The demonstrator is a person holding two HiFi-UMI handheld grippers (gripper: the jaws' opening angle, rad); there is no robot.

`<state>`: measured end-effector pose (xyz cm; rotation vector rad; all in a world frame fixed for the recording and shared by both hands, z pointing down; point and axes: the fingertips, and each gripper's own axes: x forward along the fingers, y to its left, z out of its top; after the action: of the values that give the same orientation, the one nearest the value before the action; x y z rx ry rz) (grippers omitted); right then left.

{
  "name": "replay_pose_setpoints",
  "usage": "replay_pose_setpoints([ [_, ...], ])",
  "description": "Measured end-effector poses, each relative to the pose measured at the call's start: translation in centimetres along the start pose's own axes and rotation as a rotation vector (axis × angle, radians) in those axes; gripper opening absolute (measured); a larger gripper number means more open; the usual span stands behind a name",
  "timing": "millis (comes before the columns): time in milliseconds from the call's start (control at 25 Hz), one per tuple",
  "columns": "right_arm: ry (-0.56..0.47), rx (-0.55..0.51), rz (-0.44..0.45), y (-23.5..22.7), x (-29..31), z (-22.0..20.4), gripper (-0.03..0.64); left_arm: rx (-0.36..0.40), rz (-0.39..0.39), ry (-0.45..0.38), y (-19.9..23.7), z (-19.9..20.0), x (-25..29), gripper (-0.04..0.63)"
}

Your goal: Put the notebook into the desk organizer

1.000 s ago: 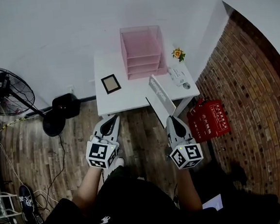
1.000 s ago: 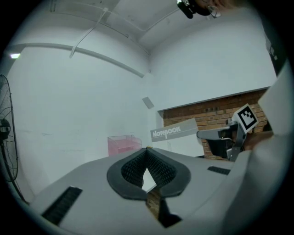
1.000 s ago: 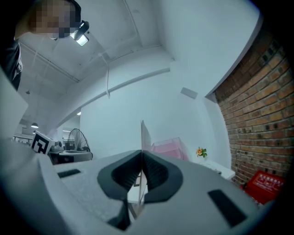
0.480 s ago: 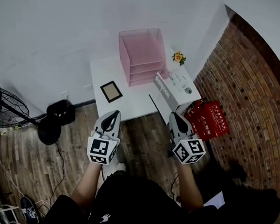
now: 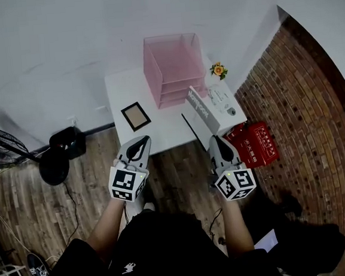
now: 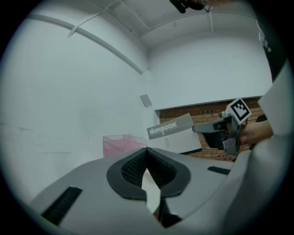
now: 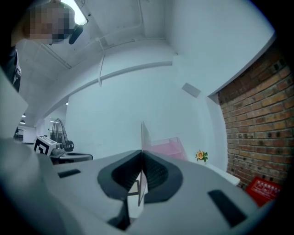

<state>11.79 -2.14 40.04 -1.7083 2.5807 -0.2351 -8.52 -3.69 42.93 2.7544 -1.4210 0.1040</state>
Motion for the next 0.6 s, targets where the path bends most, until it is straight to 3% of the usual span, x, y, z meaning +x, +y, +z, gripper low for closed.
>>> replay_pose_setpoints([
  [360, 0.015, 0.024, -0.046, -1.4, 0.5, -0.5, 0.008, -0.048, -0.014, 0.009, 2.3, -1.3, 1.4, 0.003],
  [600, 0.037, 0.064, -0.036, -3.9, 2.1, -2.4, 0.009, -0.04, -0.015, 0.04, 1.9, -2.1, 3.9, 0.003],
])
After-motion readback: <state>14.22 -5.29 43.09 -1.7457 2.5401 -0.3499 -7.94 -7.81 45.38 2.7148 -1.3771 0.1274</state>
